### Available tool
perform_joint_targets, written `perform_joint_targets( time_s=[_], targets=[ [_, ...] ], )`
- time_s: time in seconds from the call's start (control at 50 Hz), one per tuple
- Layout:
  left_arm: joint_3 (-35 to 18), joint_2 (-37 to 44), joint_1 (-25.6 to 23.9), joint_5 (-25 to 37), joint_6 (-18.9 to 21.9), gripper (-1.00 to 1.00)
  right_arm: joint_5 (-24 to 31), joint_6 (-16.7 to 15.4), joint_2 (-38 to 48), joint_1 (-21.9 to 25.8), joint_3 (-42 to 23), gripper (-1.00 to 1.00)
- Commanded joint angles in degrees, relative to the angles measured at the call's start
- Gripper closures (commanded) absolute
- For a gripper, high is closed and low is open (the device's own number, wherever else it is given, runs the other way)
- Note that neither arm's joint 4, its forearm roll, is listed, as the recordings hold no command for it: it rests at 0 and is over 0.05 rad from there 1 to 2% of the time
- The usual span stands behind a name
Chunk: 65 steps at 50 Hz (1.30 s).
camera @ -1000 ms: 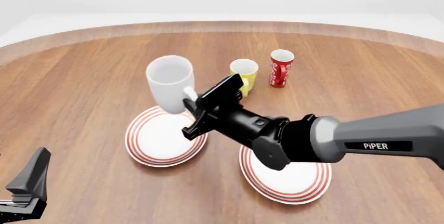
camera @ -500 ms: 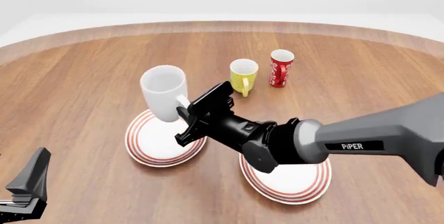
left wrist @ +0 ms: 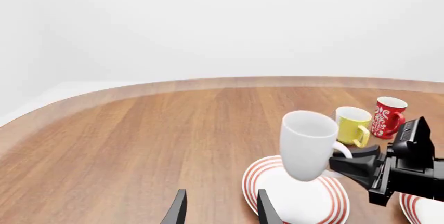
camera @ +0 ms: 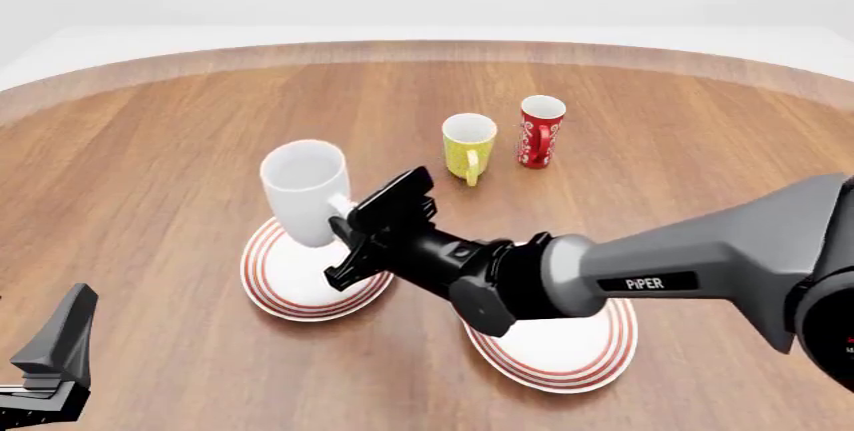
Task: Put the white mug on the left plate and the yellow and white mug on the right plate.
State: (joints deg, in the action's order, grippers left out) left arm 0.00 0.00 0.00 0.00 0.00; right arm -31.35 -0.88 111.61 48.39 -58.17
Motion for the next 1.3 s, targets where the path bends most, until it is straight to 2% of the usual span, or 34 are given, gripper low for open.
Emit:
perform_joint_targets(
  time_s=[0.02, 1.3],
  targets=[
    [0.0, 0.0, 0.0, 0.0, 0.0, -1.0, 0.2, 0.9, 1.2, 0.2, -1.2, 1.0],
    [0.0, 0.0, 0.0, 0.0, 0.0, -1.0, 2.1, 3.0, 9.2, -1.0, -6.3, 1.0]
  ],
)
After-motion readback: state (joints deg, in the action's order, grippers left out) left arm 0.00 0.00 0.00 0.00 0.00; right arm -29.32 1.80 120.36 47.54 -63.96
